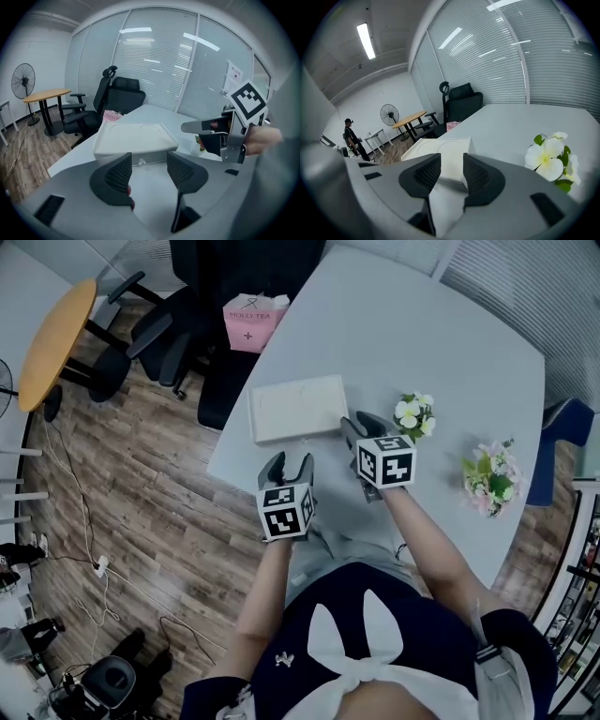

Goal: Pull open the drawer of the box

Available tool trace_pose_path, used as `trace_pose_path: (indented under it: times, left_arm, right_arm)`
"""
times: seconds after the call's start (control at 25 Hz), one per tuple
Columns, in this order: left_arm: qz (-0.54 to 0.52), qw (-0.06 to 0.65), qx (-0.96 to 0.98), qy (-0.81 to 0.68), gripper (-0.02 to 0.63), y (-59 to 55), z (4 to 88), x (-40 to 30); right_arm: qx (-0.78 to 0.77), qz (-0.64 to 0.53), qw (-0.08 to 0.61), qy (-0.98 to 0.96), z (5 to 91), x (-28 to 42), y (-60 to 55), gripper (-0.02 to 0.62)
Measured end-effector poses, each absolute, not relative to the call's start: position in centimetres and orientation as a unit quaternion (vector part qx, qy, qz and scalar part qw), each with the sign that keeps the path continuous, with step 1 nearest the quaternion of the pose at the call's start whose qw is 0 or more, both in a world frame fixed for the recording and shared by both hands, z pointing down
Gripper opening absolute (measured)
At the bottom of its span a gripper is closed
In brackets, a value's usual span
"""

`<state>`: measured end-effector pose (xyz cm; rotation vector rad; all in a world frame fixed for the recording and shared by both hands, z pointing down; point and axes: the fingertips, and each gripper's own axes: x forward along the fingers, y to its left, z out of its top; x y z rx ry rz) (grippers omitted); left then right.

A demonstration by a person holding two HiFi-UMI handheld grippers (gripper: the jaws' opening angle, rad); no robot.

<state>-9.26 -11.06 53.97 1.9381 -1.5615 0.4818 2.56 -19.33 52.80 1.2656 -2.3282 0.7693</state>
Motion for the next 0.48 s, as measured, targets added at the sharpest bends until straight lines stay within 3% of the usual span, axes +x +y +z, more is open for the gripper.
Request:
trace_pose_path:
  times: [0.36, 0.48]
  left_arm:
    - [0.188, 0.329, 0.720, -0.581, 0.241, -12.4, 57.3, -8.7]
    - [0.192, 0.341, 0.714, -0.581, 0.239, -12.7, 58.4, -8.7]
  right_arm:
    - [0.445, 0.303, 0.214, -0.815, 56.3, 2.8, -20.7, 0.138]
    - [0.446, 0.308, 0.220, -0.811, 57.1, 2.9, -21.2, 0.108]
